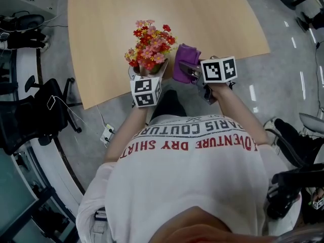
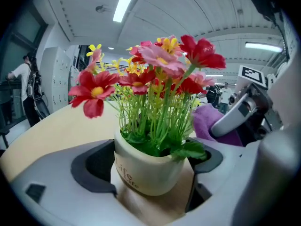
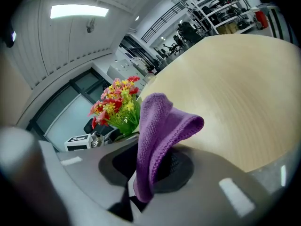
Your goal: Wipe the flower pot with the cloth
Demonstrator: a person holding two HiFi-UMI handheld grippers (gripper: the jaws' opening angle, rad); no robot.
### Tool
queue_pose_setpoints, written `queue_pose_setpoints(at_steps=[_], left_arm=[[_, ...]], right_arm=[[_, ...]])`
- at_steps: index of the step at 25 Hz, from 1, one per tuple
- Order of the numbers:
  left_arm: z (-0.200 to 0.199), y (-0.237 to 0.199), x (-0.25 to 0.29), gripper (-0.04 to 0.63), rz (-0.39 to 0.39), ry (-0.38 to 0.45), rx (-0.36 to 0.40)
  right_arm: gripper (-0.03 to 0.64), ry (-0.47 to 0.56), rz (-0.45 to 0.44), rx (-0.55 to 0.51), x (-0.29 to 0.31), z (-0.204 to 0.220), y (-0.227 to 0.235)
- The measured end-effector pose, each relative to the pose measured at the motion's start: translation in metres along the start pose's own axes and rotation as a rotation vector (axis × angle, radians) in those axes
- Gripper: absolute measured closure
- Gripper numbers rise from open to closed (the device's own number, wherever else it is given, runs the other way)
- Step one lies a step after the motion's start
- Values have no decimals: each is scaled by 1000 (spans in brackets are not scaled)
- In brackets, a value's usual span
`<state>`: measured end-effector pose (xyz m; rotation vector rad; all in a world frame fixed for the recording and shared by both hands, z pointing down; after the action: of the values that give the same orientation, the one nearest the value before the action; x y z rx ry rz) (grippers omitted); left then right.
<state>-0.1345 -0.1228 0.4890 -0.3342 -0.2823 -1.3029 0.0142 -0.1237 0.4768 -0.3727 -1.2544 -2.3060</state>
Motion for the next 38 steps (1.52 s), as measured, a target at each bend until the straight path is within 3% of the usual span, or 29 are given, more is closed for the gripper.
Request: queue_pose_setpoints(at_steps=[8,12,23,33,38], left_arm=[[8,-19,13,112,240,-28,96],[8,-21,12,112,314,-41,127],[3,-17,5,112,358,-39,140],[-2,-16,3,112,377,-34,147],[-4,-17,3,112,386,-39,151]], right_arm=[[557,-15,-69,7,34,-16,-1],[557,-27,-92,9,43,-19,-5],[557,-80,-87,0,54,-17,-6],[558,-159,88,-32,69,-8,22],[558,-176,115,-32,74,-8,27]])
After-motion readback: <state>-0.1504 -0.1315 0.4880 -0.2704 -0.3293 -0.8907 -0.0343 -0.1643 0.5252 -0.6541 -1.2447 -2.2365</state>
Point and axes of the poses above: the fingertips, and each gripper's own axes: x forward along the fingers, y to its right, z out of its underside, the point moved 4 cm from there along -x, backward along the fingers, and after that the axes turned 3 degrees about y, right-handed, at the moved point
